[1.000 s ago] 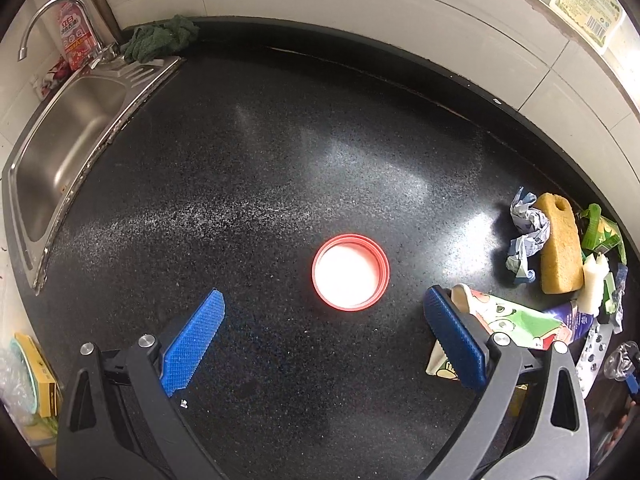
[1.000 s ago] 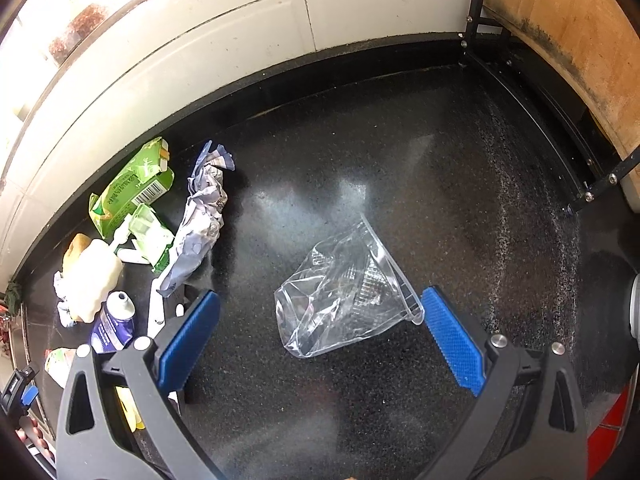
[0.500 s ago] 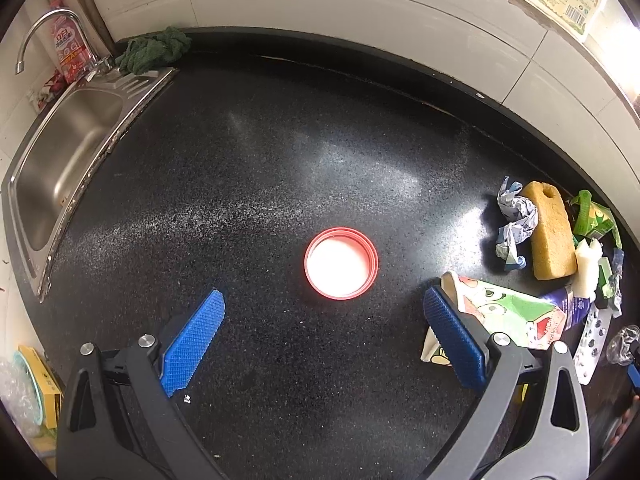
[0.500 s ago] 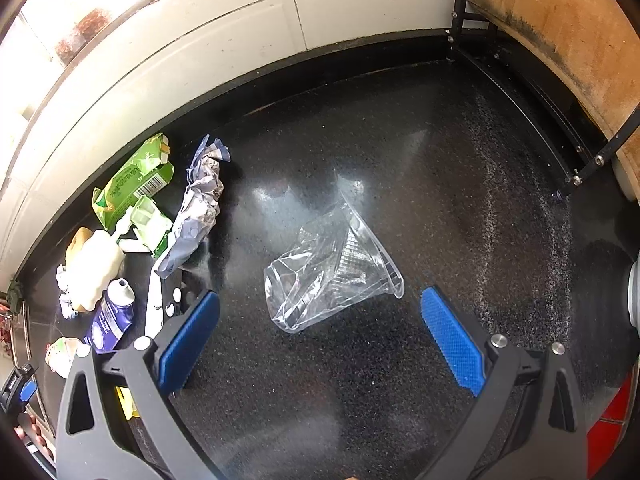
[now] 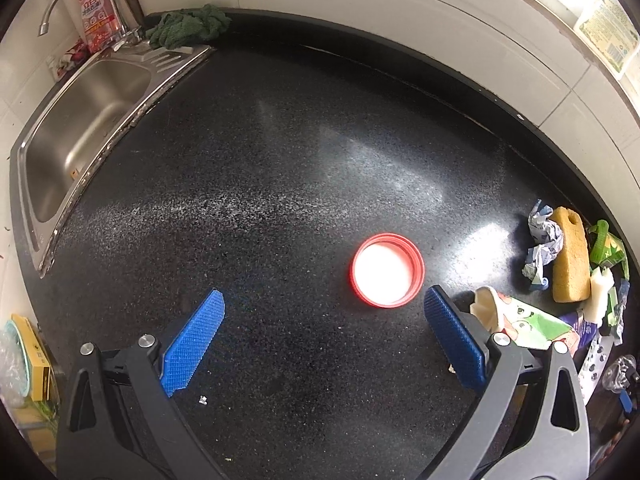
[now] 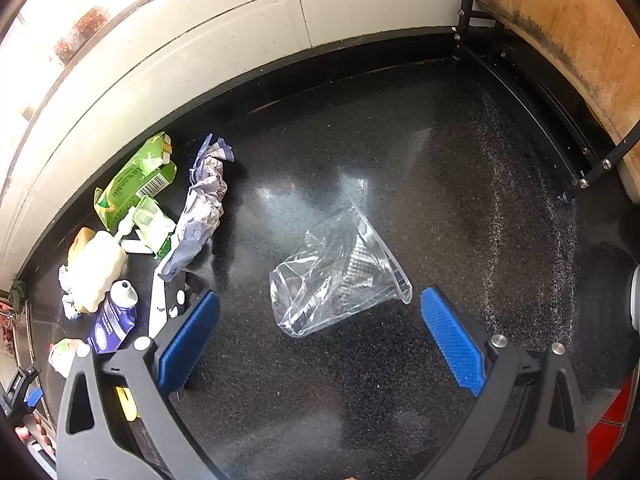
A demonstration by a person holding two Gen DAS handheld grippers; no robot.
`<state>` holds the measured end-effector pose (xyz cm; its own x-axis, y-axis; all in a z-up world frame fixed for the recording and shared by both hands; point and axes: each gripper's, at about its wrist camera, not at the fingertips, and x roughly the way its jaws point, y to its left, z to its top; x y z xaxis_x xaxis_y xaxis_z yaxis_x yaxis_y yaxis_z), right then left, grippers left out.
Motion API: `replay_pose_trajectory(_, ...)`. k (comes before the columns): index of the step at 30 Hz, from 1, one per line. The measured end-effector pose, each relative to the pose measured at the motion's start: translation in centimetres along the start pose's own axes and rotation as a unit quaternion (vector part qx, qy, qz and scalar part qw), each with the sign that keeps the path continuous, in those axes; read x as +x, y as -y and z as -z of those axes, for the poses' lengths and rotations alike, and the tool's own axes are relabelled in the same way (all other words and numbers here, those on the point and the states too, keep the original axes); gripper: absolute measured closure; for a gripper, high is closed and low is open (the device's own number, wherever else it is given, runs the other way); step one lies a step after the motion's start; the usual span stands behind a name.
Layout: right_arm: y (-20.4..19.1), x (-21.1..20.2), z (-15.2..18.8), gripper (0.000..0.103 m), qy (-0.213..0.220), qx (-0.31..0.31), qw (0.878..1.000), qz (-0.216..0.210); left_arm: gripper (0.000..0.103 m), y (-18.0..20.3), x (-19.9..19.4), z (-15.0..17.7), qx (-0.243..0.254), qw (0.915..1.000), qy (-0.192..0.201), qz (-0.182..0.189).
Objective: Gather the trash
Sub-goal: 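Move left tool to the red-rimmed lid while right tool approaches the clear plastic cup, then close left tool on the red-rimmed lid while right tool grasps the clear plastic cup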
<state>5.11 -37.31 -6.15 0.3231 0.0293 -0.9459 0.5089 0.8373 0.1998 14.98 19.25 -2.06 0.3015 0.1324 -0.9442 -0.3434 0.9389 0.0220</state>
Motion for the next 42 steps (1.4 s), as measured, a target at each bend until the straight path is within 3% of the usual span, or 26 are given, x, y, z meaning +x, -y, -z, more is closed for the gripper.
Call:
replay_pose_trajectory(8, 0.8, 1.6, -1.0, 0.006, -0.001, 0.067, 0.998, -0.005, 0.006, -1.9, 1.8, -1.4, -0.013, 0.9994, -0.011, -0.031)
replay_pose_trajectory(14, 1.6, 5.2, -1.9, 0.006, -0.043, 0.138, 0.989, -0.039, 0.006, -2.0, 4.8, -2.0, -0.02, 0.9982, -0.04, -0.039)
replay_pose_trajectory(18, 0.7, 5.7, -2.9, 0.008, -0.03, 0.114, 0.992, -0.036, 0.006, -1.2, 5.6, -2.2, -0.017, 0.9988, -0.039, -0.026)
replay_pose_trajectory(19, 0.5, 5.8, -3.1, 0.011, -0.03, 0.105, 0.994, -0.028, 0.006, -0.9, 5.7, -2.2, -0.013, 0.999, -0.035, -0.026)
replay_pose_trajectory(22, -0.2, 5.7, -3.2, 0.034, -0.019, 0.068, 0.997, -0.003, 0.005, -0.1, 5.8, -2.2, -0.001, 0.9994, -0.03, -0.017)
replay_pose_trajectory(27, -0.1, 5.6, -3.0, 0.045, -0.011, 0.049, 0.998, -0.037, 0.008, 0.7, 5.5, -1.3, 0.014, 0.9998, -0.007, -0.012)
replay_pose_trajectory(29, 0.6, 5.6, -2.7, 0.048, -0.012, 0.055, 0.997, -0.049, 0.019, 1.7, 5.0, -0.7, 0.031, 0.9995, 0.004, -0.001)
replay_pose_trajectory(30, 1.0, 5.5, -2.2, 0.049, -0.013, 0.055, 0.997, -0.052, 0.038, 2.3, 4.6, -0.6, 0.047, 0.9988, 0.009, 0.007)
replay_pose_trajectory(31, 1.1, 5.5, -2.0, 0.051, -0.014, 0.056, 0.997, -0.055, 0.068, 3.0, 4.3, -0.7, 0.066, 0.9975, 0.015, 0.021)
replay_pose_trajectory(33, 1.6, 5.4, -1.6, 0.052, -0.016, 0.057, 0.996, -0.061, 0.097, 4.3, 4.0, -0.6, 0.091, 0.9949, 0.013, 0.042)
replay_pose_trajectory(34, 1.8, 5.4, -1.4, 0.052, -0.016, 0.059, 0.996, -0.065, 0.097, 5.0, 4.0, -0.5, 0.1, 0.9944, 0.015, 0.029)
replay_pose_trajectory(39, 2.6, 3.9, -1.1, 0.052, 0.002, 0.051, 0.995, -0.082, 0.1, 5.3, 4.0, -1.1, 0.068, 0.995, -0.013, 0.073)
replay_pose_trajectory(42, 2.8, 1.7, -1.2, 0.052, 0.023, 0.039, 0.995, -0.086, 0.1, 4.9, 2.2, -0.8, 0.06, 0.9952, 0.007, 0.076)
